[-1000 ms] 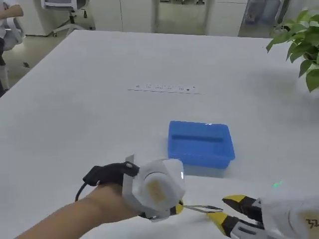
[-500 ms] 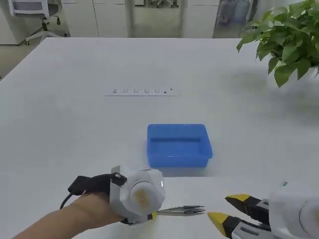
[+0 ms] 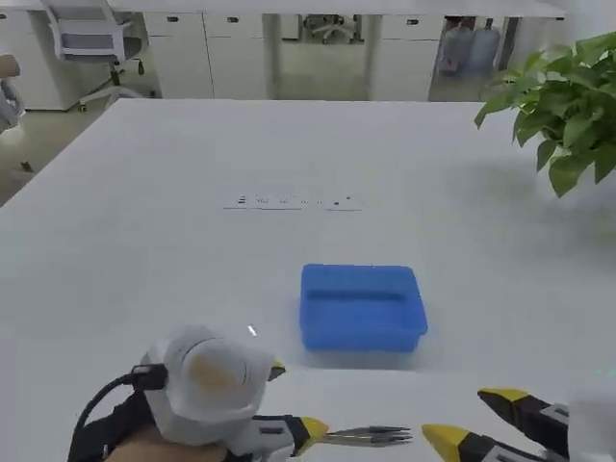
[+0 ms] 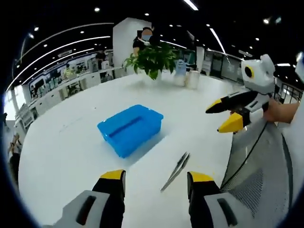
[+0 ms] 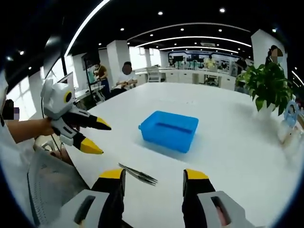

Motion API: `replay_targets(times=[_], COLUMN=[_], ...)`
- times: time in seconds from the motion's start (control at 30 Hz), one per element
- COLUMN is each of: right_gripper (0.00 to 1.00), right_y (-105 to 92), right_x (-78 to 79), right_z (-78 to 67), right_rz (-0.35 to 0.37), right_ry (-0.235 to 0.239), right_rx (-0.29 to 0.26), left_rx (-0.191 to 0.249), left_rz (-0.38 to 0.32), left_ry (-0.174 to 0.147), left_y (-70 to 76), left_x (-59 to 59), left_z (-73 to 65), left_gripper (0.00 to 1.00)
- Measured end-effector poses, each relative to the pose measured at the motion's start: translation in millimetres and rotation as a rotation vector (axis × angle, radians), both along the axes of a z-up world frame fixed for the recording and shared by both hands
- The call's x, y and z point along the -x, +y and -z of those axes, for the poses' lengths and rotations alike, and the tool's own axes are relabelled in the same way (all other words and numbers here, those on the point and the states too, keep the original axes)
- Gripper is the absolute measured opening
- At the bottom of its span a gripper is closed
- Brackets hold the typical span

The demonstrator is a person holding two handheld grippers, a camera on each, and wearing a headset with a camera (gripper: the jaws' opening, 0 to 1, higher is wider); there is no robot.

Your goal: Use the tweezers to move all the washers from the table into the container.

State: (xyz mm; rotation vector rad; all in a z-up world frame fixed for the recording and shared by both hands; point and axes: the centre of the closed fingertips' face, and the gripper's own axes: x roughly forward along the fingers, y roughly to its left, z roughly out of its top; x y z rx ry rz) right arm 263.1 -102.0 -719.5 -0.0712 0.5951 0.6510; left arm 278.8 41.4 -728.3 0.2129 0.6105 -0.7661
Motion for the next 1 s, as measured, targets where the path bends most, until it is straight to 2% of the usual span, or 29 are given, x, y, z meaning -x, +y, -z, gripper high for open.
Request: replay_targets(times=[0.03,0.17,0.23,0.3,0.47,0.5,0.6,0.83,1.0], right_gripper=[0.48,0.57,0.63,0.67,0.77,0.78,0.80,0.86,0.87], right_y=[-0.8,-2.0,-3.1,-3.6,-1.5,-1.3,-1.2,-3.4,-5.6], right_x=[-1.0,-1.2,-3.7,-7.2,-11.9,-13.3,-14.3,-17.5,-20.1], right_z=[-1.0,-5.9,-9.0,-11.6,-13.1,-15.8,-18.9,-21.8,-20.8], right_rz=[0.003,0.001,0.007,0.014,0.023,0.024,0.025,0.046,0.050], right_ry=[-0.009,-0.020,-0.030,-0.043,-0.052,-0.076,-0.092,-0.097,-0.101], right_rx=[0.008,0.027,0.023,0.016,0.009,0.016,0.021,-0.004,0.013], left_rx=[0.015,0.038,0.027,0.037,0.055,0.055,0.055,0.065,0.066], left_rz=[-0.041,-0.145,-0.194,-0.203,-0.300,-0.300,-0.318,-0.333,-0.350], left_ry=[-0.035,-0.060,-0.074,-0.093,-0.135,-0.134,-0.134,-0.143,-0.155], left_y=[5.7,20.9,28.1,29.1,40.3,40.9,43.3,45.1,48.9], left_x=[-1.8,-0.2,-0.9,-0.8,-5.0,-3.9,-3.7,-2.4,-5.4], left_z=[-8.5,-21.7,-26.7,-31.3,-36.5,-36.2,-36.3,-41.9,-46.1], left_gripper=[0.55,0.73,0.79,0.85,0.99,0.99,0.99,0.99,0.99])
